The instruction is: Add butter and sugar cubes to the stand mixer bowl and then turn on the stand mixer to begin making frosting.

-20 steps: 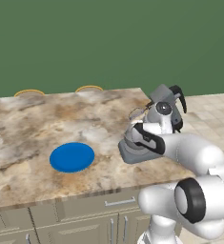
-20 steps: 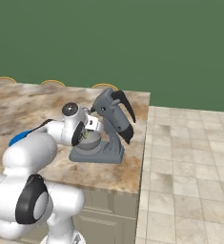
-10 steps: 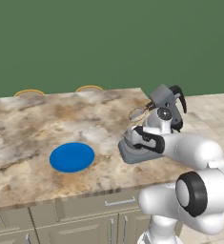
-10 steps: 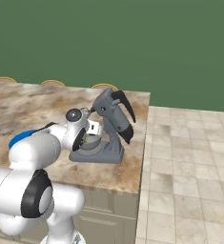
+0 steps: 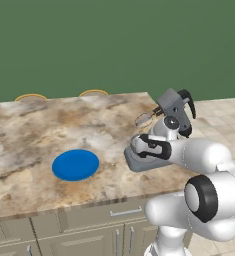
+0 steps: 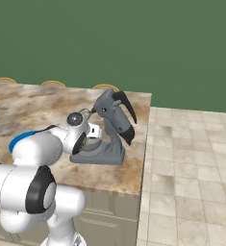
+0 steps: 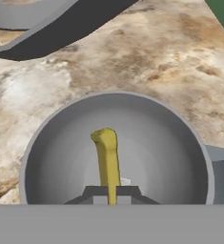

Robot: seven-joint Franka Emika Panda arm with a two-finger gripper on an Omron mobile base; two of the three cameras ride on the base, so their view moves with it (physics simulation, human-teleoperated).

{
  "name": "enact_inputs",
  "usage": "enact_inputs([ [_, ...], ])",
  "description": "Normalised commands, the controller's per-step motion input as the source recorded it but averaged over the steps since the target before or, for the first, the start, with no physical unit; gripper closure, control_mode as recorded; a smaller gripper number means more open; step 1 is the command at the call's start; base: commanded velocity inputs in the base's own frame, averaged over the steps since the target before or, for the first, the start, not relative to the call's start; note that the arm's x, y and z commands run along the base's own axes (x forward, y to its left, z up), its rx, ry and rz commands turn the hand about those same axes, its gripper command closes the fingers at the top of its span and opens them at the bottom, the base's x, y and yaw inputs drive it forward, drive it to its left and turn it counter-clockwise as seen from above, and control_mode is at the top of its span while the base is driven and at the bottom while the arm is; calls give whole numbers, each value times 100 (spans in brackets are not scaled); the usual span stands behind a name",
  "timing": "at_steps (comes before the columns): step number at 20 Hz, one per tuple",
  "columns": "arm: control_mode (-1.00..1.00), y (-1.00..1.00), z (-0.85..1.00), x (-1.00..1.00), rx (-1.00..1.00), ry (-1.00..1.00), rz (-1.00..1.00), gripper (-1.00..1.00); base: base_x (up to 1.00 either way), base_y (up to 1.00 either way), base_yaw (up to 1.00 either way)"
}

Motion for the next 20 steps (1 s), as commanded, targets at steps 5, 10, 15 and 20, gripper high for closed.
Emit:
enact_inputs([
  [5,-100,0,0,0,0,0,0,100,0,0,0],
  [10,-100,0,0,0,0,0,0,100,0,0,0],
  [15,-100,0,0,0,0,0,0,-100,0,0,0],
  [20,-100,0,0,0,0,0,0,-100,0,0,0],
])
